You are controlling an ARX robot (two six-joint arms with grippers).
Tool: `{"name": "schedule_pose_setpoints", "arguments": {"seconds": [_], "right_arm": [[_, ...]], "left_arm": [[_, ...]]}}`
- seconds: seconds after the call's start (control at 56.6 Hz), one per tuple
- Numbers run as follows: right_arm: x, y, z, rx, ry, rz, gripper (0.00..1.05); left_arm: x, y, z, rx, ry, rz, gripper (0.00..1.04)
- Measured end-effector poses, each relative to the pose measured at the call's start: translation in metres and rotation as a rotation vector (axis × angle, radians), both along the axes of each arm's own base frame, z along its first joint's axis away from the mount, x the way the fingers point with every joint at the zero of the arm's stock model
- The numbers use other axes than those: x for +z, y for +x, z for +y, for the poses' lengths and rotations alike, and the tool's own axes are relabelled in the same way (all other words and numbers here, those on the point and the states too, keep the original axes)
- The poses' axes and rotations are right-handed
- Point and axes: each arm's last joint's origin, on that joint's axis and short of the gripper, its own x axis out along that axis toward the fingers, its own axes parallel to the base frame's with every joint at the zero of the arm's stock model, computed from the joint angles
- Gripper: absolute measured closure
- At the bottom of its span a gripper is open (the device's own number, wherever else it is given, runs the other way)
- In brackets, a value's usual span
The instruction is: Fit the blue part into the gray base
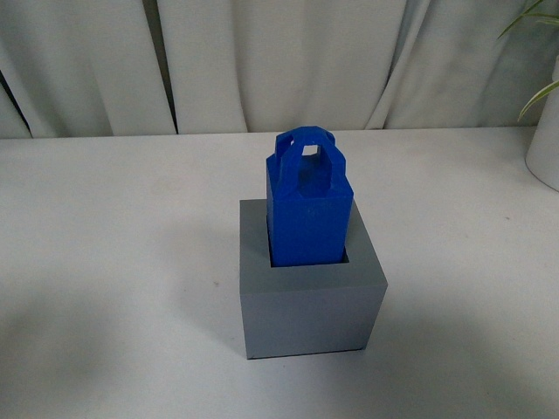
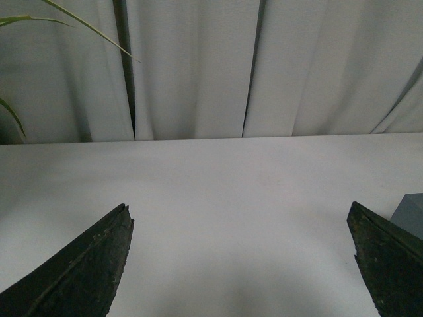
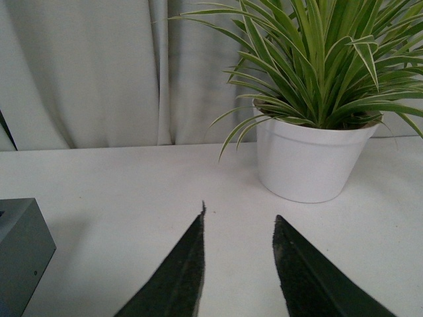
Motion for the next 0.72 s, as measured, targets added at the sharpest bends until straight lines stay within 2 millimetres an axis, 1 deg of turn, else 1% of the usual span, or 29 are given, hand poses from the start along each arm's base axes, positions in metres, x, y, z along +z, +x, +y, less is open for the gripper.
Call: {"name": "schedule_pose_setpoints", "arguments": {"seconds": [0.035,0.088,0.23,0.247,0.3,0.318,0.371,0.724], "right_arm": [[0.0000,0.0000,0.0000,0.000,0.000,0.000,0.61],[0.0000,0.0000,0.0000,0.000,0.000,0.000,0.47],[0.0000,0.0000,0.0000,0.000,0.000,0.000,0.22],[0.0000,0.0000,0.0000,0.000,0.000,0.000,0.20],[0.0000,0.0000,0.0000,0.000,0.001,0.000,0.06],[0.0000,0.0000,0.0000,0.000,0.001,0.000,0.06],[0.0000,0.0000,0.0000,0.000,0.000,0.000,0.08],[0.0000,0.0000,0.0000,0.000,0.001,0.000,0.07]], "left_arm": [[0.0000,0.0000,0.0000,0.000,0.000,0.000,0.06],[0.0000,0.0000,0.0000,0.000,0.000,0.000,0.06],[0.0000,0.0000,0.0000,0.000,0.000,0.000,0.06],[0.0000,0.0000,0.0000,0.000,0.000,0.000,0.06],[0.0000,0.0000,0.0000,0.000,0.000,0.000,0.06],[0.0000,0.0000,0.0000,0.000,0.000,0.000,0.06],[0.0000,0.0000,0.0000,0.000,0.000,0.000,0.06],[0.0000,0.0000,0.0000,0.000,0.000,0.000,0.06]]}}
